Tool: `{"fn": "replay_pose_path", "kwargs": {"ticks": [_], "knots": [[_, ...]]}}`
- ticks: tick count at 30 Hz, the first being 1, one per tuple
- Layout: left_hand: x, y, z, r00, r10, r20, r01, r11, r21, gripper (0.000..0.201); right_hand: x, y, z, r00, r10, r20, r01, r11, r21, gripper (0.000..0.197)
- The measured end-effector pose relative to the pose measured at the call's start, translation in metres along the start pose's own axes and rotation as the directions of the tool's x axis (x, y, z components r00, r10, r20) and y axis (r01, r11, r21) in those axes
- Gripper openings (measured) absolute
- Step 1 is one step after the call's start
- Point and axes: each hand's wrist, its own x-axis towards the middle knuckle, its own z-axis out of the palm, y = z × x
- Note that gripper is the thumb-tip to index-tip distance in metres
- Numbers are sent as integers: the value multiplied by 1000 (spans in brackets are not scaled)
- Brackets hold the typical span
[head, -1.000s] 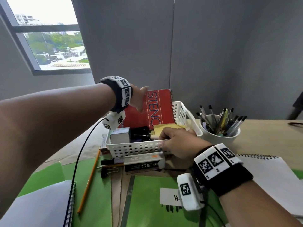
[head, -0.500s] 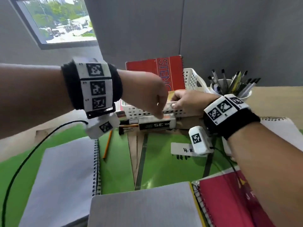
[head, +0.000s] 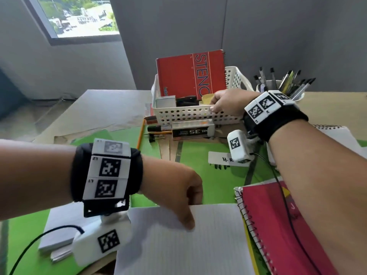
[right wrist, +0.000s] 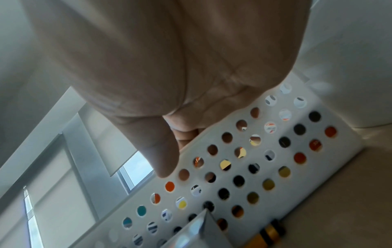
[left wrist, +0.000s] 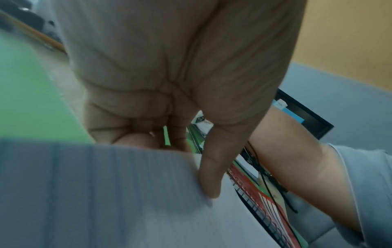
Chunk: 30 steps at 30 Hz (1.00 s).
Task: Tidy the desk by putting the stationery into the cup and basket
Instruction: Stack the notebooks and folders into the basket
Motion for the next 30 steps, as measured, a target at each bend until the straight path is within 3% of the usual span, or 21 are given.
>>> {"fn": "replay_pose_path", "kwargs": {"ticks": [6, 9, 11, 13, 15, 17, 18, 20, 22, 23, 27, 30], "knots": [[-9, -18, -18, 976, 109, 189, -87, 989, -120, 13, -2, 1, -3, 1000, -13, -6, 13, 1000, 20, 14], [-18, -38, -40, 971, 167, 172, -81, 904, -419, 13, -3, 9, -11, 998, -56, 9, 55, 995, 87, 18], [-28, -57, -60, 979, 197, 47, -107, 701, -705, 24, -5, 18, -19, 994, -98, -45, 108, 925, 365, 15], [-39, -74, -79, 967, 195, -164, -239, 471, -849, 29, -17, 24, -27, 985, -66, -161, 163, 677, 717, 18], [-44, -83, -89, 910, 141, -390, -415, 284, -864, 31, -35, 27, -31, 974, -52, -219, 220, 420, 880, 34], [-36, -89, -89, 817, 25, -575, -574, 118, -810, 37, -51, 24, -26, 973, -115, -201, 227, 308, 924, 53], [-26, -89, -85, 764, -53, -643, -642, 38, -766, 40, -56, 20, -19, 972, -124, -201, 230, 317, 920, 58], [-3, -88, -75, 673, -190, -715, -737, -89, -671, 41, -62, 7, -2, 968, -109, -227, 251, 429, 868, 52], [17, -83, -62, 634, -248, -732, -773, -189, -606, 38, -63, -3, 16, 935, -130, -329, 335, 626, 705, 55], [24, -82, -54, 627, -248, -738, -778, -235, -582, 39, -64, -6, 23, 919, -174, -355, 372, 681, 630, 58], [44, -82, -30, 590, -83, -803, -755, -411, -512, 71, -79, -22, 38, 939, -273, -212, 344, 782, 520, 48], [48, -76, -25, 558, 71, -827, -761, -354, -544, 88, -83, -33, 48, 928, -283, -245, 366, 822, 437, 49]]}}
